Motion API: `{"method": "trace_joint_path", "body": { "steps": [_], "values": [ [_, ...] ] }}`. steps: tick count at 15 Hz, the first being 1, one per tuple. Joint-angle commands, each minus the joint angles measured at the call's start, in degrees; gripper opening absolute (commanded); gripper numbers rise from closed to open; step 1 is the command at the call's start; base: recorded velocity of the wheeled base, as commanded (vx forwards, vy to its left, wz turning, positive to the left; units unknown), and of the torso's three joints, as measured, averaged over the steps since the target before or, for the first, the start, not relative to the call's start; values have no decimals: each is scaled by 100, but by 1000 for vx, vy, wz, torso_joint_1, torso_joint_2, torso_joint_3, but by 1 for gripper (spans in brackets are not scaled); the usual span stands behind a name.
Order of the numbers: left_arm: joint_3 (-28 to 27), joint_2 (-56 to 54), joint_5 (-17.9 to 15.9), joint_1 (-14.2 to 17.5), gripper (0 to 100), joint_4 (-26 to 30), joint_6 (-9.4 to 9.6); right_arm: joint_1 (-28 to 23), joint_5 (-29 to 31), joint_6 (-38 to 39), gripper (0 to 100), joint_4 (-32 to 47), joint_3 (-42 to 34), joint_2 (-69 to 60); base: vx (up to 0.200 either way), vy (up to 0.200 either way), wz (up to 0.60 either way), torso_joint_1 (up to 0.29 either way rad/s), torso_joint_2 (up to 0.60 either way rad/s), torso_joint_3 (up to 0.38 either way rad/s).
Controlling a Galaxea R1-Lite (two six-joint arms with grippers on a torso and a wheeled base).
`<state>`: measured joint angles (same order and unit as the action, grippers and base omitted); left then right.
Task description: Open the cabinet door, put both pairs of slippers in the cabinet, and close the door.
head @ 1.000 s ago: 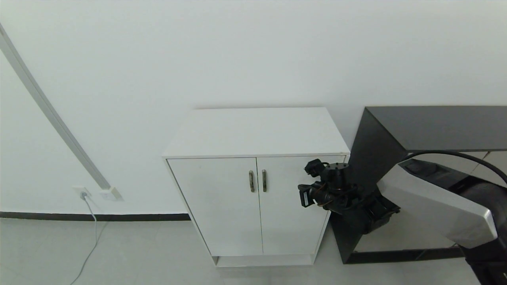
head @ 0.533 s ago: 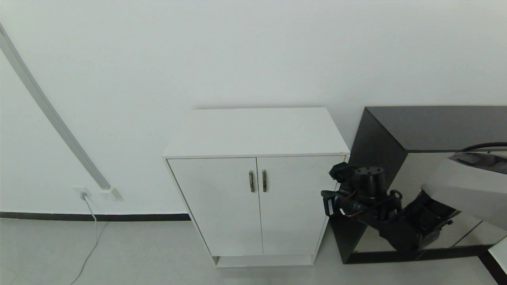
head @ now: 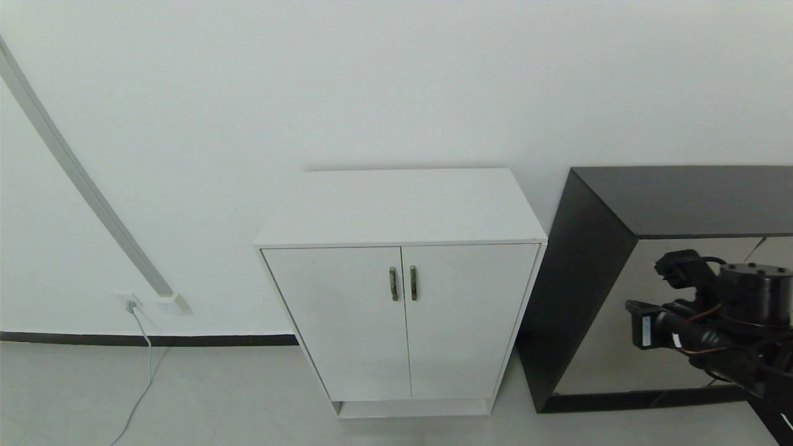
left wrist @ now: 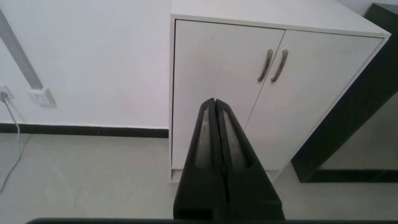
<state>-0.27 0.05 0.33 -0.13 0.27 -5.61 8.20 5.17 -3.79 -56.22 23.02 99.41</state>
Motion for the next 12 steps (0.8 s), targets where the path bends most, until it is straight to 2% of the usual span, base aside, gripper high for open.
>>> {"method": "trace_joint_path", "body": {
  "steps": [1,5,9,12],
  "values": [
    [0,4,2,5,0,0,-2,-618,2,-219,0,-3,-711,-1029,0,0,0,0,0,0],
    [0,4,11,5,0,0,-2,-618,-51,-236,0,6,-1423,-1908,0,0,0,0,0,0],
    [0,4,2,5,0,-9,-2,-522,-183,-227,0,-11,-2108,-2225,0,0,0,0,0,0],
    [0,4,2,-4,0,0,-2,-522,-376,-175,0,147,-2302,-2444,0,0,0,0,0,0]
  ]
}}
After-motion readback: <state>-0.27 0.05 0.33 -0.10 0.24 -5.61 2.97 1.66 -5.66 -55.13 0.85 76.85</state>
